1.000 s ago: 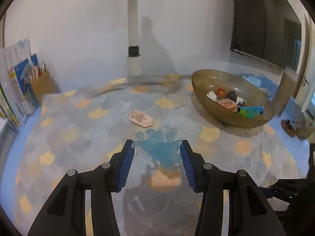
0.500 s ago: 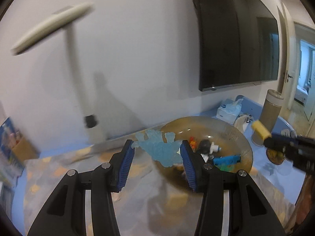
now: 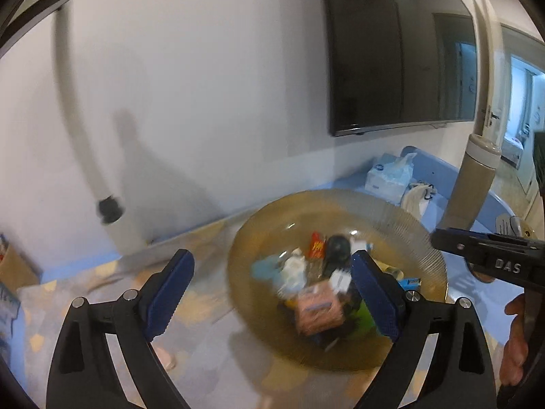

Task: Organize rigid objects
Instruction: 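Open both tools over the amber bowl to drop the tube and toy, then move both tools back toward the pink soap bar and clear cup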

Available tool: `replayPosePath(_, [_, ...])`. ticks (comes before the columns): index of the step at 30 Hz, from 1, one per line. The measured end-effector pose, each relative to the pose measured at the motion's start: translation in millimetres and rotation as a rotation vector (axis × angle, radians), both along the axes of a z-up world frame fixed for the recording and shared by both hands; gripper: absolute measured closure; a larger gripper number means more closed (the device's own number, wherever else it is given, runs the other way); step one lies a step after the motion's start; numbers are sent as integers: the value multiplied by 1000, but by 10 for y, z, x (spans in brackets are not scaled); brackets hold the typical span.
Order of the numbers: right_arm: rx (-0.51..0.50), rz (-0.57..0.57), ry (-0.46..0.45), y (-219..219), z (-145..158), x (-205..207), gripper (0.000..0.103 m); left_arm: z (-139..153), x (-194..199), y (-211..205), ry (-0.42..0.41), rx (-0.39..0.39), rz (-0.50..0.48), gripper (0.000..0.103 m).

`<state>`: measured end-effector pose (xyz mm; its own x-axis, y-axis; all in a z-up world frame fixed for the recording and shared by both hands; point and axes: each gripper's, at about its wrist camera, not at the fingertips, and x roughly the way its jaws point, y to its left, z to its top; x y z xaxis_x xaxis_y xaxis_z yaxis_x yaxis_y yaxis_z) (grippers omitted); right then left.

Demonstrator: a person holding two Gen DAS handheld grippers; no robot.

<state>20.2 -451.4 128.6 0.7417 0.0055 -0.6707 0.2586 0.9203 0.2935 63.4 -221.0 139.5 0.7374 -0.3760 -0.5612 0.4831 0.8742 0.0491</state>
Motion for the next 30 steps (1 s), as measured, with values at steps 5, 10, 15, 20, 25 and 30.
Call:
replayPosePath(5, [-81, -3, 8, 311, 135, -262, 71, 255, -224, 476, -4, -46, 78, 10])
replayPosePath(10, [-151, 153, -100, 992, 489, -580, 39, 508, -647, 922, -106, -28, 139, 5])
replayPosePath(15, [-275, 320, -153, 1778, 438, -851, 31, 259, -887, 1429, -87, -11, 215, 0])
replayPosePath(20, [-284, 365, -61, 2132, -110, -840, 19, -522, -895, 1885, 108, -36, 273, 0])
replayPosePath(25, [-305, 386, 28, 2218, -569, -673, 19, -1030, -768, 2005, 194, -9, 331, 0])
replayPosePath(30, [-277, 372, 108, 2124, -897, -607, 19, -1172, -724, 2118, 257, -47, 367, 1])
